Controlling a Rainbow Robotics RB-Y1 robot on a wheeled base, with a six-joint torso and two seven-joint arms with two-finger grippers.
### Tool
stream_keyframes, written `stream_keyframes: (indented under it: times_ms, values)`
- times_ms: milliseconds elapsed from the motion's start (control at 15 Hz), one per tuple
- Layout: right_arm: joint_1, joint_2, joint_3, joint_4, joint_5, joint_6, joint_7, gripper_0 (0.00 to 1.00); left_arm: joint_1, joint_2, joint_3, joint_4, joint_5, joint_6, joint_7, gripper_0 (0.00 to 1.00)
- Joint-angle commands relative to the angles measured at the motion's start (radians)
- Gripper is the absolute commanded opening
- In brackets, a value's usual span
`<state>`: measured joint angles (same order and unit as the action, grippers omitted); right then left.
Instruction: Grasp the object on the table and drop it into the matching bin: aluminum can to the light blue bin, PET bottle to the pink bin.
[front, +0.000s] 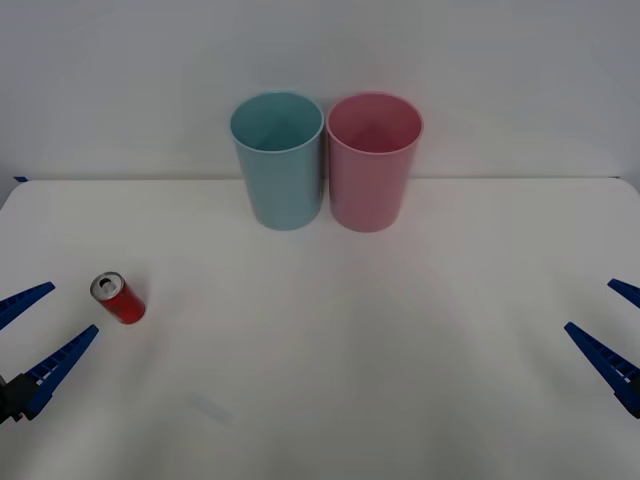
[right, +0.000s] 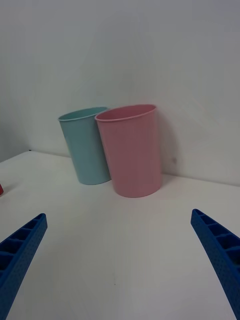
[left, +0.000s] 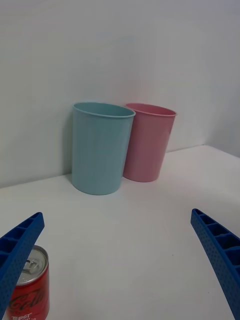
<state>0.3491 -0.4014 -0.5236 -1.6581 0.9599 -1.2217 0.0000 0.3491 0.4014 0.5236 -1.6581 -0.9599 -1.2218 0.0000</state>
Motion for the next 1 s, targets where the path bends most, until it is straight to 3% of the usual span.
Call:
stream_keyframes:
  times_ms: [67,533,1000]
  values:
    - [0.0,0.0,0.0,0.0,0.0,0.0,0.0,1.0,0.0,0.0,0.0,0.0,0.0,0.0,0.0,1.0]
    - [0.0,0.0,0.0,0.0,0.0,0.0,0.0,1.0,0.067,-0.001,0.007,0.015,0.052,0.01,-0.014,1.0]
    - [0.0,0.0,0.0,0.0,0.0,0.0,0.0,1.0,0.18,-0.001,0.007,0.015,0.109,0.116,-0.063,1.0]
